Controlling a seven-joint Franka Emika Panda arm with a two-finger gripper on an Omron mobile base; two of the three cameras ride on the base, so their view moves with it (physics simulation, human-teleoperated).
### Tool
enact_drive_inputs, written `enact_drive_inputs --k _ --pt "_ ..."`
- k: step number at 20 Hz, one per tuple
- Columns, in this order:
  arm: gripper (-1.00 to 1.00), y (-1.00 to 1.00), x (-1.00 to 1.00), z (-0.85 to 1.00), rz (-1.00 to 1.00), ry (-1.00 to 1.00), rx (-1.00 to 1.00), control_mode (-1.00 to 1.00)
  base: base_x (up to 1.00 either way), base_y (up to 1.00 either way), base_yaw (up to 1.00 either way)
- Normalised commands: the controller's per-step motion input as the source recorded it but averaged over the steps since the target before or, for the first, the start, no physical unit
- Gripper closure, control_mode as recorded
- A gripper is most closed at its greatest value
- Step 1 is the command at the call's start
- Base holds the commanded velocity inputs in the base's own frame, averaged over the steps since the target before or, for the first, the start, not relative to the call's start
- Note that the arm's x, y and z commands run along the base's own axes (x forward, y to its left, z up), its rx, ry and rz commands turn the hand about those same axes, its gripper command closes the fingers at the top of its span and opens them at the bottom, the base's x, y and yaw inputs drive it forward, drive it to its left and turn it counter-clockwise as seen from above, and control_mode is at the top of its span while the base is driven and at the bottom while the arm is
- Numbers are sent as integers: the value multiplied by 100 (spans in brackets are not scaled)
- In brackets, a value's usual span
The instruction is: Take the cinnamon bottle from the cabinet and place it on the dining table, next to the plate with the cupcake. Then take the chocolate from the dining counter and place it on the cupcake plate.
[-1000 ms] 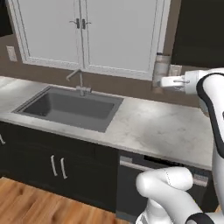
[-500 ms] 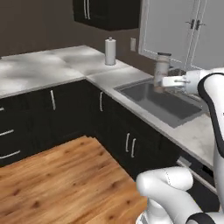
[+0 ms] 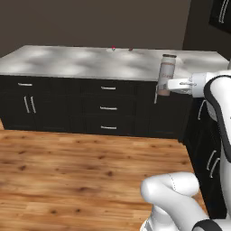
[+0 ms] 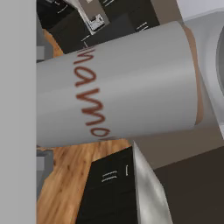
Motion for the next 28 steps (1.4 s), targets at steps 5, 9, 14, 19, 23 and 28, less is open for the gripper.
enact_drive_inputs --k 5,9,14,19,23,28 --pt "100 0 0 0 0 0 0 100 12 2 92" --pt "100 0 0 0 0 0 0 100 63 26 42" --pt "100 0 0 0 0 0 0 100 93 44 7" --pt "100 0 0 0 0 0 0 100 94 35 0" --pt "100 0 0 0 0 0 0 100 94 33 -2" --pt "100 0 0 0 0 0 0 100 94 30 -4"
